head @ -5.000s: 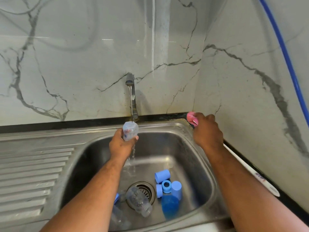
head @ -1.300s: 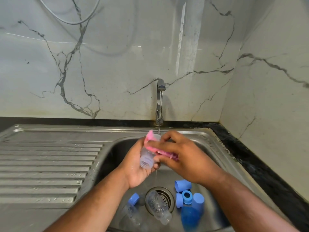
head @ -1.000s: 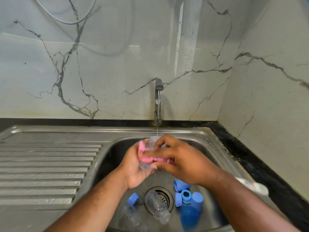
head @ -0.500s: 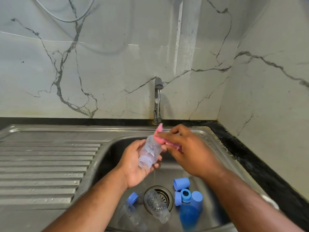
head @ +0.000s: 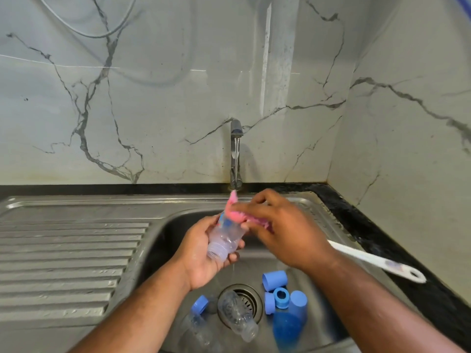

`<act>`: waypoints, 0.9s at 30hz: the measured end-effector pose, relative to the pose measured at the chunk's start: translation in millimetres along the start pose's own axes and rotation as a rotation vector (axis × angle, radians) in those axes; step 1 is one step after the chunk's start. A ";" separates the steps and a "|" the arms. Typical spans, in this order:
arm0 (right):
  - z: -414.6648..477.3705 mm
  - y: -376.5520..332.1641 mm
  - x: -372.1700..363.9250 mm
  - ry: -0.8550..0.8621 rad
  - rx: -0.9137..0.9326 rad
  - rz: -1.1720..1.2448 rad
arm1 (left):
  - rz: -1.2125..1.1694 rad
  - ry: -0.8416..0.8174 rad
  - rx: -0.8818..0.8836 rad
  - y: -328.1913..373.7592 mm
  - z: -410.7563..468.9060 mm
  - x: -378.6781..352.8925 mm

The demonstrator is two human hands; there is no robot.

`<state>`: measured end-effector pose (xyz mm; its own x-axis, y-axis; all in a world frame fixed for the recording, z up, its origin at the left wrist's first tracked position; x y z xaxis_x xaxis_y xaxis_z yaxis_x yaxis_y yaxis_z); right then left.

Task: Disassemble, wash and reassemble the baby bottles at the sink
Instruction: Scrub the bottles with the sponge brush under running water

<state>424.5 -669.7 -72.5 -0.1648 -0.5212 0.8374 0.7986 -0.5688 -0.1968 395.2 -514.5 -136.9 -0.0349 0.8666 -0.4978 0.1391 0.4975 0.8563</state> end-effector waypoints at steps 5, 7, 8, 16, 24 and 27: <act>-5.7 -20.1 -7.2 -0.190 0.165 0.041 | -0.014 -0.044 -0.014 -0.5 -1.4 -1.1; -4.0 -14.6 -5.3 -0.170 0.144 0.011 | -0.011 -0.074 -0.010 0.7 -2.6 -2.8; -2.2 -7.1 -1.9 -0.103 0.082 -0.002 | -0.003 -0.081 -0.006 1.5 -3.0 -4.6; -2.9 -13.9 -5.6 -0.116 0.137 0.003 | -0.067 -0.057 0.015 1.0 -0.3 -0.4; -3.0 -5.5 -7.4 -0.147 0.107 0.080 | -0.052 -0.098 0.000 -2.2 0.5 -4.2; 0.5 17.4 7.1 0.018 -0.070 -0.063 | 0.021 -0.050 -0.048 -1.6 4.1 0.7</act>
<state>437.5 -683.0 -69.7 -0.2243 -0.4945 0.8397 0.7444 -0.6431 -0.1799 399.1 -514.9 -139.1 0.0168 0.8744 -0.4849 0.0913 0.4816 0.8716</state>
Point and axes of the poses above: each hand's wrist, its own z-axis towards the middle knuckle, its own x-axis out of the back of the hand, y = z × x, the point moved 4 cm from there along z, towards the middle knuckle
